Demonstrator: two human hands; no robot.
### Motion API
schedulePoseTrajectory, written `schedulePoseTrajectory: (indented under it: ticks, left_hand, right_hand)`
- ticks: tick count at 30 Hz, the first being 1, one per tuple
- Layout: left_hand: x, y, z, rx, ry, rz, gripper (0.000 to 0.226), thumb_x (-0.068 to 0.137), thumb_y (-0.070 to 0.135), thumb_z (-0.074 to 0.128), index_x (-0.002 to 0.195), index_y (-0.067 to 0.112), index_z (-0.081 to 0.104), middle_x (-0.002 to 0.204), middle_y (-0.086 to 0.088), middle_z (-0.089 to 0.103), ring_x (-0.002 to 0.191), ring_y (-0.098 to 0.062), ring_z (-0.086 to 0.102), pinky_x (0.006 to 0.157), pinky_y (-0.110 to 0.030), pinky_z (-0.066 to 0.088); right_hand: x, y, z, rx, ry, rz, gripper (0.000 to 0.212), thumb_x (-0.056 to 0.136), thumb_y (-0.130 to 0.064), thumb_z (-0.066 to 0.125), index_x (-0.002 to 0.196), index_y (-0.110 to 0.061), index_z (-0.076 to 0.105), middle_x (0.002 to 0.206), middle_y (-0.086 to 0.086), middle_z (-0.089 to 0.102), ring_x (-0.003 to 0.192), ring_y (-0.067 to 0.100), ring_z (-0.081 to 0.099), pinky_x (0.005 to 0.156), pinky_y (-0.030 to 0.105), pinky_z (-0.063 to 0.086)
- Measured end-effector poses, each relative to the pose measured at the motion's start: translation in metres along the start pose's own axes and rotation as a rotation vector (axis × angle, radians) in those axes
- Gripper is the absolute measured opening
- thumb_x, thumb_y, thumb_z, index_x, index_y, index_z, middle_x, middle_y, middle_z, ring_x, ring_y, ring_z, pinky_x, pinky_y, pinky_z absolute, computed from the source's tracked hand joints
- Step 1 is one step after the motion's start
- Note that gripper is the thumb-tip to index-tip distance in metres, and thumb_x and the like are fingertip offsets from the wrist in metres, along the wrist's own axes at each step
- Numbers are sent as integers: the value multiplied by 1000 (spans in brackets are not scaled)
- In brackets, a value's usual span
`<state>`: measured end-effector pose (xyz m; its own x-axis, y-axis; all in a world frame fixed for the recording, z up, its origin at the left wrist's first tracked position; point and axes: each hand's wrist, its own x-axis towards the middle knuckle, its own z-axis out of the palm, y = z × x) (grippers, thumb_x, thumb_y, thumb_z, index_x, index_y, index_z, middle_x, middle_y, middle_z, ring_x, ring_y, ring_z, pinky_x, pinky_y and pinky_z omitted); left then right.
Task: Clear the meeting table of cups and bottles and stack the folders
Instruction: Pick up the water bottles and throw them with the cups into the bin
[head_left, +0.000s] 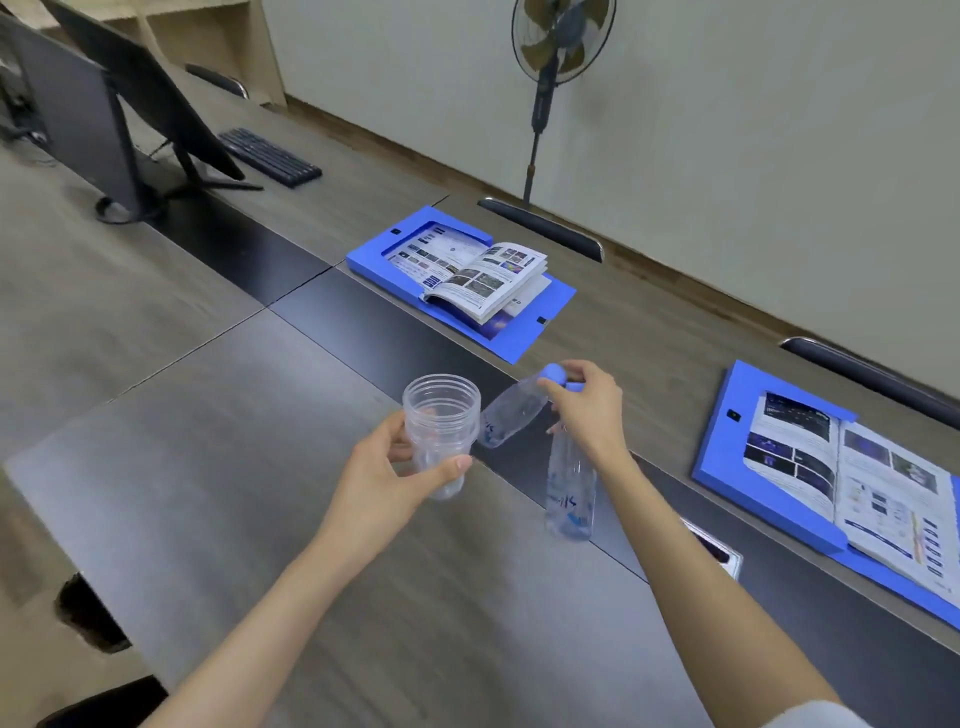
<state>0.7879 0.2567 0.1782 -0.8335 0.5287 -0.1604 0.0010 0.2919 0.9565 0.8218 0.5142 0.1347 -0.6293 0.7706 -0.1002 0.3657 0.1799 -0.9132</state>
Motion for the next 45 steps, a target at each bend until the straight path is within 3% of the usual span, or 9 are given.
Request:
schedulePoseTrajectory:
  ticks: [5,8,15,18,22,26,34,40,45]
  left_hand:
    - [-77,-1,-98,-5,101,26,63,59,53,82,116,32,68,109,13,77,105,-10,69,96,-29,52]
    - [-140,-6,-167,-5,196,34,65,56,55,82,115,33,68,109,13,77,106,-11,70,98,-32,52]
    - [-300,-37,-317,-15,432,29,48,71,34,89,115,35,69,109,13,77,106,-14,71,98,-41,55]
    - [-366,-45,-374,-20,519,-1,45,75,21,88,117,22,70,107,8,78,102,-12,72,96,-36,56]
    - [-427,-63,-435,-17,615,-16,50,74,22,89,119,21,68,110,6,76,101,-12,72,96,-35,56]
    - [-465,-86,-481,-68,750,-16,58,74,28,87,125,29,59,116,6,71,104,-16,68,92,-32,55]
    - [-442,-148,-547,-110,779,-119,62,60,23,83,115,24,55,117,5,69,111,-14,66,95,-31,52]
    - [-336,-212,-604,-96,624,-193,67,67,1,78,125,20,51,116,6,66,108,-11,65,74,-11,48]
    - [-217,-267,-654,-118,587,-277,69,58,16,77,121,21,49,112,11,65,98,1,63,72,-8,47]
  right_hand:
    - [-110,-55,40,83,-164,-27,16,82,-23,78,96,-15,77,83,9,73,60,14,63,51,37,61]
    - [-183,-90,74,89,-242,-73,12,80,-24,80,90,-18,78,71,10,69,54,13,58,49,28,54]
    - [-368,-174,179,19,-446,-250,17,85,-21,77,99,-11,75,75,16,69,56,11,59,42,15,46]
    - [-443,-206,232,-51,-554,-367,25,86,-25,78,106,-11,70,81,9,70,61,13,64,49,29,58]
    - [-515,-242,293,-137,-701,-509,20,87,-29,77,97,-18,64,83,1,67,59,13,64,48,25,58]
    - [-556,-260,346,-194,-827,-553,27,84,-31,78,94,-10,65,87,14,70,49,14,60,44,24,55]
    - [-548,-237,454,-278,-831,-512,33,78,-39,80,86,-13,62,81,4,66,59,16,63,57,36,61]
    - [-482,-178,573,-353,-763,-377,26,82,-41,75,93,-22,62,84,-4,66,75,16,67,70,41,63]
    - [-417,-121,676,-391,-712,-226,25,84,-38,71,100,-21,62,87,-4,70,77,15,68,73,41,62]
